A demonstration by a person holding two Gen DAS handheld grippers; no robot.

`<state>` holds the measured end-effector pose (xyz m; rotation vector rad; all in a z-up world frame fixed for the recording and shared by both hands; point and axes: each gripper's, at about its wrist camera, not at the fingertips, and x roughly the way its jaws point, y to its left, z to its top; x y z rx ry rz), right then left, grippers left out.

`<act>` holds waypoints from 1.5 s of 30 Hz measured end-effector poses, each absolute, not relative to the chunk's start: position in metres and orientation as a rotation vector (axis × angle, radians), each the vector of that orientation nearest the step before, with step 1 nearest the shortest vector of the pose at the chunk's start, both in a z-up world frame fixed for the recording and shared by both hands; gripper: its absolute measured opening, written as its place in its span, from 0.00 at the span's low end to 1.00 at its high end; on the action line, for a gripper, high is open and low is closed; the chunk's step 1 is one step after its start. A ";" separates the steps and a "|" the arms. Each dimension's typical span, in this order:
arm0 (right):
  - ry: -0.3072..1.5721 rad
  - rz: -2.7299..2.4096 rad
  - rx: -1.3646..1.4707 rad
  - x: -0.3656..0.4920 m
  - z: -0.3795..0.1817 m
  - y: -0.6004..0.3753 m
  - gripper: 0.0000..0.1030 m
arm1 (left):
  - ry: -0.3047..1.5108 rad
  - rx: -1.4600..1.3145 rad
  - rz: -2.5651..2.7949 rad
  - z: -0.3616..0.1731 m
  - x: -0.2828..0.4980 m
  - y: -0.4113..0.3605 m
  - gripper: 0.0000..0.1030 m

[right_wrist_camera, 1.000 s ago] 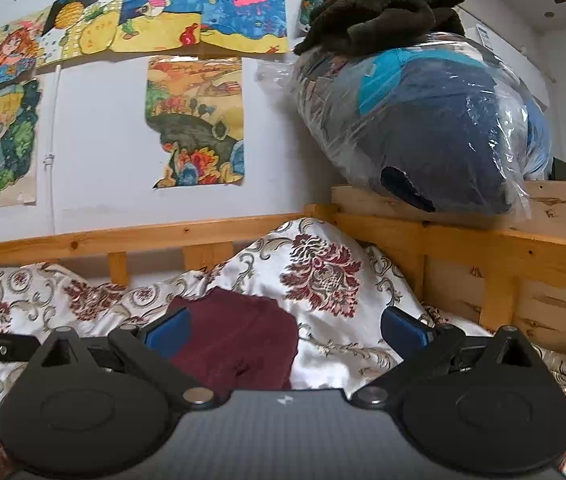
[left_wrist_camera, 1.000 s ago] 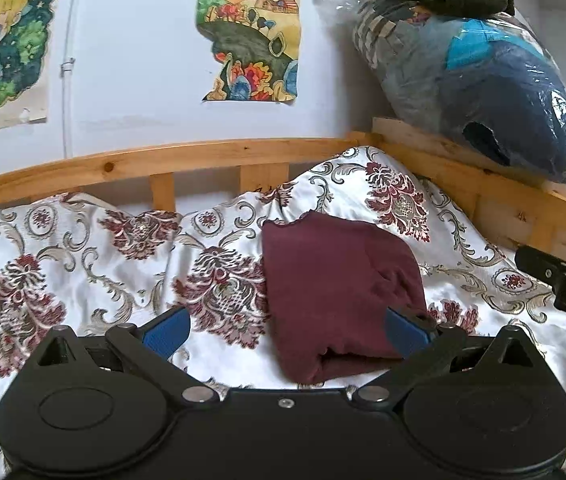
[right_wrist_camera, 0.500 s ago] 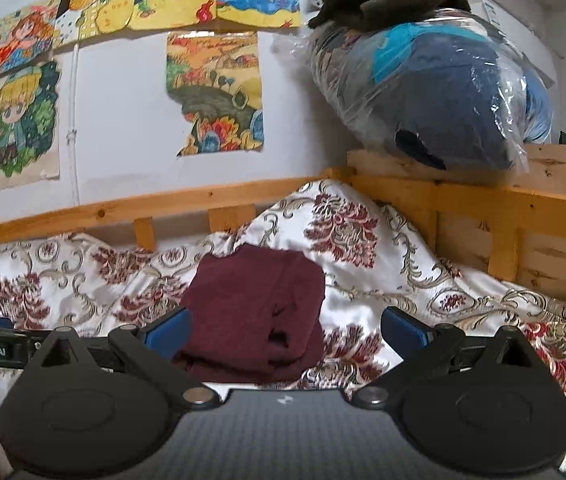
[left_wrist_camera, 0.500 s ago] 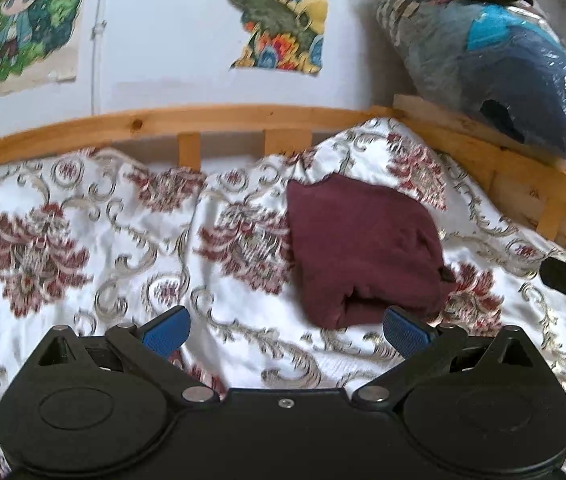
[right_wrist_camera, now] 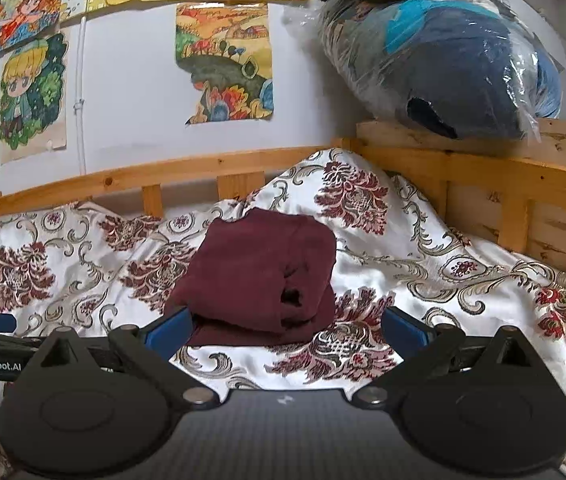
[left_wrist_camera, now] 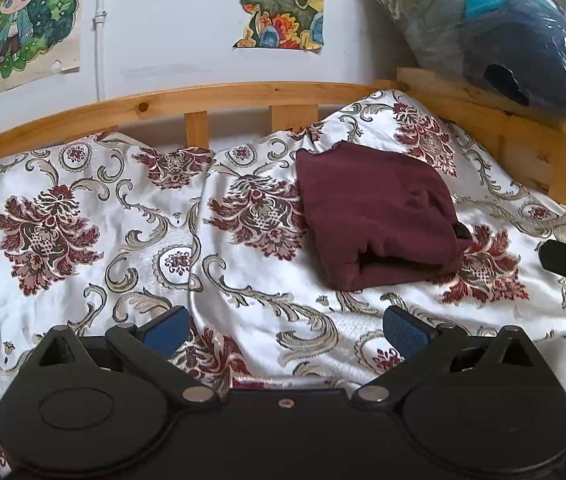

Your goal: Fold small clothes

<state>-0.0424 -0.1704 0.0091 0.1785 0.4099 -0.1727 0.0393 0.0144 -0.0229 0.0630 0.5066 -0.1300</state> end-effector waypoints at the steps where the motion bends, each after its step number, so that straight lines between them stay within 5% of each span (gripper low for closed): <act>1: 0.413 -0.175 0.170 -0.042 0.009 -0.169 1.00 | 0.507 0.066 -0.129 -0.024 0.038 0.014 0.99; 45: 0.477 -0.200 0.168 -0.037 0.000 -0.174 1.00 | 0.549 0.044 -0.108 -0.031 0.034 0.016 0.99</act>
